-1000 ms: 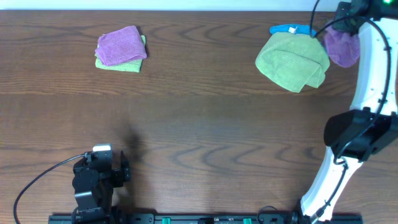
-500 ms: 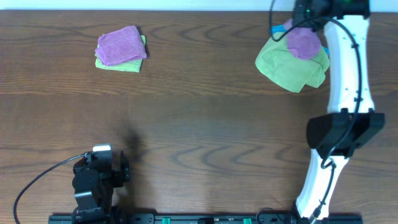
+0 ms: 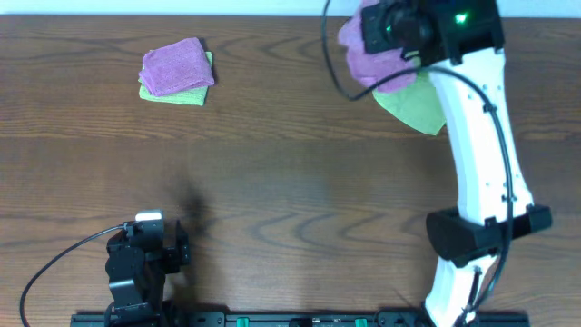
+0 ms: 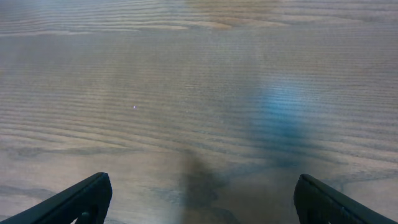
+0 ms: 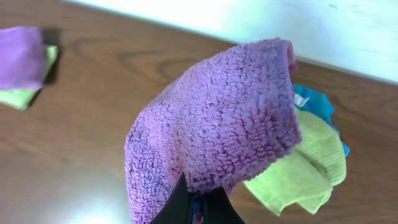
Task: Fold the cloth
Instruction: 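Carry the purple cloth with the right gripper toward table center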
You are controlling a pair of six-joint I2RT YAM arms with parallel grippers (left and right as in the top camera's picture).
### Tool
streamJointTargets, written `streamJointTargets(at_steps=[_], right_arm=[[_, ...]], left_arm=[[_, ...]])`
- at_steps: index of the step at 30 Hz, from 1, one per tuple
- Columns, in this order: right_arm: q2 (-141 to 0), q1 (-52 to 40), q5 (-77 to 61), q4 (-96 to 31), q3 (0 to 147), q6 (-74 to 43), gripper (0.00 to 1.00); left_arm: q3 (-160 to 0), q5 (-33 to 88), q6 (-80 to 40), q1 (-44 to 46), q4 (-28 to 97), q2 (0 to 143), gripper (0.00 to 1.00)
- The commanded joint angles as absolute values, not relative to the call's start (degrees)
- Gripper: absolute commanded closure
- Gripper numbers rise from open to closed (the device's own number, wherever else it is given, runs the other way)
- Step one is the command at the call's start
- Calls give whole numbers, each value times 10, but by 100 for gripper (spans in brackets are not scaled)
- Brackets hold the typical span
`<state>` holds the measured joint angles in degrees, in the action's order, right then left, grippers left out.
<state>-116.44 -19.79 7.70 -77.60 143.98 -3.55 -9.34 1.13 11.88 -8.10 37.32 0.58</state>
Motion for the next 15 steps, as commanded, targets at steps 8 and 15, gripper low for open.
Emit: streamJointTargets(at_steps=[8, 15], right_arm=[[-1131, -264, 159, -849, 1451, -68, 98], [-1113, -298, 187, -882, 1451, -75, 98]], left_arm=[[-90, 9, 122, -82, 375, 3, 5], [-90, 9, 122, -82, 375, 3, 5]])
